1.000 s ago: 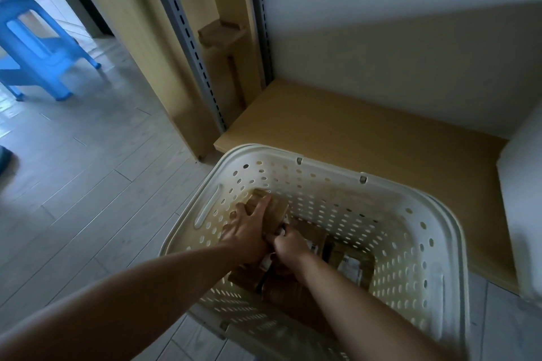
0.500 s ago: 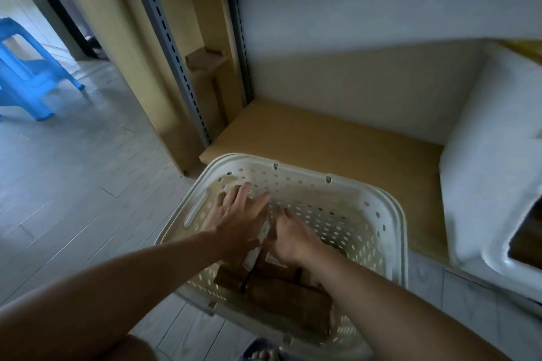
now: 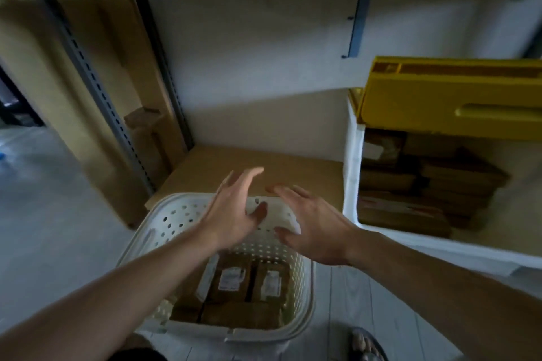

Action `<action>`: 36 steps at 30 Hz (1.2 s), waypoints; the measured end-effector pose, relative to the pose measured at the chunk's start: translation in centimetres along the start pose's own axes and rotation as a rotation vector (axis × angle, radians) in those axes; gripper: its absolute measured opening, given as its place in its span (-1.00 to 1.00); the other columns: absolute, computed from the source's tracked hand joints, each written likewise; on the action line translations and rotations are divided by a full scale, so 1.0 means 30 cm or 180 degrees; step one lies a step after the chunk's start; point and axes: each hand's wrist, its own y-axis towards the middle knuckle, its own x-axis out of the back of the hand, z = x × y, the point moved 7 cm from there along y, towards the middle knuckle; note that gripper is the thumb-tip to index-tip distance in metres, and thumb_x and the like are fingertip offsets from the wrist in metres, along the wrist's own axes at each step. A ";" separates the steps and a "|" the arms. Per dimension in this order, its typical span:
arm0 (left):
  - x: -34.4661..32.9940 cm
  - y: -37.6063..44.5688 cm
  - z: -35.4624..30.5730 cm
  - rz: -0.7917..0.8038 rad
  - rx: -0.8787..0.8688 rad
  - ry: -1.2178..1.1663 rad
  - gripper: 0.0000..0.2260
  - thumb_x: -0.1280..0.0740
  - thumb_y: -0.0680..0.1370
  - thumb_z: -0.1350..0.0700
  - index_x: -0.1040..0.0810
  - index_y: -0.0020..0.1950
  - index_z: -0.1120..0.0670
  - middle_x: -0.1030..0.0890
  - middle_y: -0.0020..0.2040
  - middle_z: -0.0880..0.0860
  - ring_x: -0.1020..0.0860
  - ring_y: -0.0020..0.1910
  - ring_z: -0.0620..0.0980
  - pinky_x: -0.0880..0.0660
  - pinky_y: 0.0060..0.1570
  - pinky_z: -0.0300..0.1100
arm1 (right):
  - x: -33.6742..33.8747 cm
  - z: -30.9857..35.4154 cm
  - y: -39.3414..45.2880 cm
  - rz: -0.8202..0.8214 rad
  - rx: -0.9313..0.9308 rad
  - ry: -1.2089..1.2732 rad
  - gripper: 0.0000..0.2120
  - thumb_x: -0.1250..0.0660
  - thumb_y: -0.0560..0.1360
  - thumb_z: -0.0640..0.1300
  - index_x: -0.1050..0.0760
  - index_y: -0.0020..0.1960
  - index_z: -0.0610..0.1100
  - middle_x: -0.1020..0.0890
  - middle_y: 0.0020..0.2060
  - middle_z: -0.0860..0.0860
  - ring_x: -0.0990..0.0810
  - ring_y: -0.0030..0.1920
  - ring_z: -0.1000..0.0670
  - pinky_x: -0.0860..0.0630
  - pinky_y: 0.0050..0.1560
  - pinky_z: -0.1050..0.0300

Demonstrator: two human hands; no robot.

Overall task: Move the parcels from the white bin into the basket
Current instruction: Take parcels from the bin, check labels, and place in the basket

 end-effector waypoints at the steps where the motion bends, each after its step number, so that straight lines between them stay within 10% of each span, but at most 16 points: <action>1: 0.007 0.004 -0.062 -0.0123 -0.0149 -0.0139 -0.30 -0.43 0.57 0.02 -0.15 0.62 -0.09 -0.31 0.55 -0.01 -0.27 0.53 -0.03 -0.31 0.49 -0.01 | 0.043 -0.017 -0.033 -0.0158 -0.0033 0.0049 -0.30 -0.38 0.57 0.03 -0.17 0.62 0.00 -0.38 0.53 0.06 -0.42 0.46 -0.01 -0.38 0.41 0.14; 8: -0.021 0.027 -0.413 -0.0643 -0.1268 -0.0387 -0.40 -0.39 0.54 0.16 -0.29 0.56 0.05 -0.40 0.40 -0.11 -0.32 0.36 -0.34 -0.13 0.34 -0.59 | 0.237 -0.218 -0.272 -0.0931 -0.0410 0.0392 -0.31 -0.45 0.54 0.04 -0.25 0.59 0.07 -0.40 0.50 0.16 -0.43 0.46 0.12 -0.46 0.43 0.06; 20: -0.368 0.097 -0.659 0.0296 -0.1529 -0.0737 -0.34 -0.36 0.56 0.14 -0.18 0.62 -0.05 -0.28 0.52 -0.14 -0.24 0.50 -0.29 -0.24 0.46 -0.35 | 0.378 -0.541 -0.525 -0.1154 -0.1066 0.0195 -0.14 -0.50 0.47 0.10 -0.13 0.63 0.08 -0.30 0.55 0.17 -0.32 0.51 0.12 -0.28 0.40 0.25; 36: -0.536 0.463 -0.703 0.0023 -0.0345 -0.0930 -0.38 -0.38 0.58 0.15 -0.21 0.59 0.00 -0.34 0.53 0.06 -0.35 0.49 0.09 -0.33 0.43 -0.08 | 0.441 -0.825 -0.486 -0.1540 -0.1512 0.0509 -0.20 -0.51 0.48 0.06 -0.19 0.60 0.02 -0.40 0.49 0.06 -0.36 0.48 0.04 -0.25 0.30 0.25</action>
